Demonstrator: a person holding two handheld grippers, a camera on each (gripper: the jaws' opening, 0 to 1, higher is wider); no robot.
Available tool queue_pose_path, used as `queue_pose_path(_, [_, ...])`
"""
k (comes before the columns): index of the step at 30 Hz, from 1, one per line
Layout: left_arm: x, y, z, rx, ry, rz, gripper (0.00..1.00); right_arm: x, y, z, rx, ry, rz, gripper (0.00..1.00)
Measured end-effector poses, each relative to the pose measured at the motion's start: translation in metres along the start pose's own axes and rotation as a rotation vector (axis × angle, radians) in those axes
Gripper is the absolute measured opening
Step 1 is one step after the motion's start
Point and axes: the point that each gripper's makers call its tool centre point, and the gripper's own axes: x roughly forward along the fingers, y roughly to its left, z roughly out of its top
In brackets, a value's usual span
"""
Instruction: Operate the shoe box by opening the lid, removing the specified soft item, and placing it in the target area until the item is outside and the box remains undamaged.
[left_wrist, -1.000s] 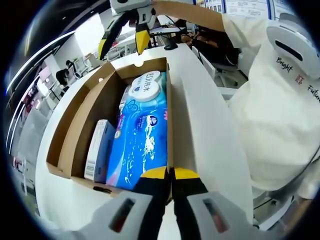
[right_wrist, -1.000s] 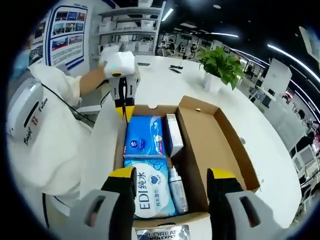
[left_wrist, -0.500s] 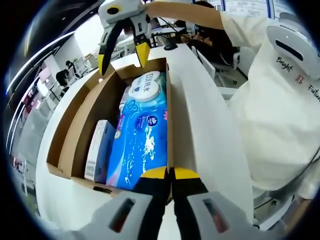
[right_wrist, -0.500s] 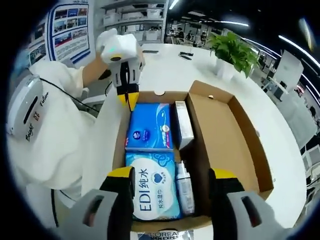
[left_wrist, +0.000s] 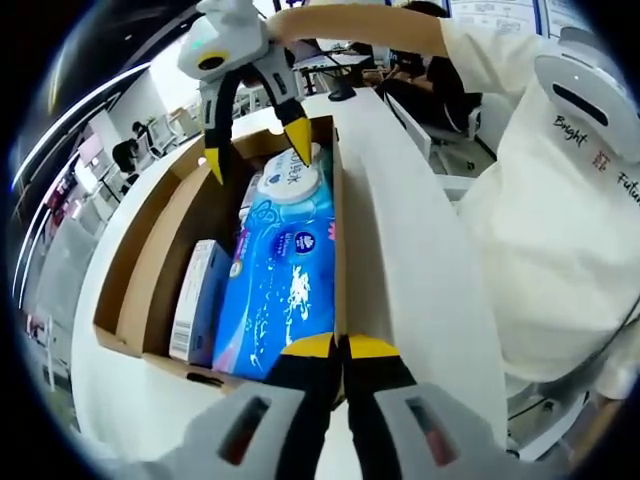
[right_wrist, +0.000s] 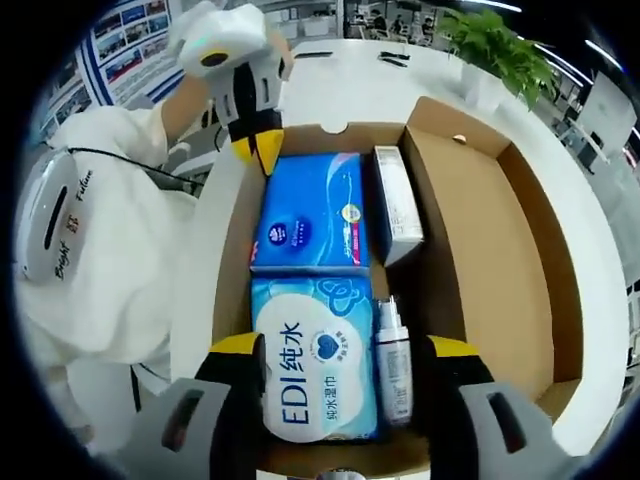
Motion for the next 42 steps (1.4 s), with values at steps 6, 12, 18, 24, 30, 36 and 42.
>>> queue_pose_path(6, [0.0,0.0,0.0,0.001,-0.001,0.003,0.02,0.004,0.004,-0.003,-0.019,0.035,-0.008,0.66])
queue_pose_path(12, [0.0,0.0,0.0,0.001,-0.001,0.004,0.02,0.008,0.006,-0.001,-0.019,0.047,0.002,0.65])
queue_pose_path(18, [0.0,0.0,0.0,0.001,-0.001,0.005,0.02,0.014,0.011,0.0,0.02,0.078,0.079,0.7])
queue_pose_path(24, [0.0,0.0,0.0,0.0,-0.002,0.005,0.02,0.028,0.018,-0.009,-0.025,0.159,0.093,0.71])
queue_pose_path(30, [0.0,0.0,0.0,-0.002,-0.002,0.005,0.02,0.037,0.026,-0.015,-0.041,0.2,0.105,0.66])
queue_pose_path(36, [0.0,0.0,-0.001,0.0,-0.003,0.008,0.02,0.043,0.028,-0.018,-0.046,0.218,0.105,0.62])
queue_pose_path(42, [0.0,0.0,-0.001,-0.001,-0.002,0.006,0.02,0.045,0.029,-0.019,-0.039,0.215,0.096,0.63])
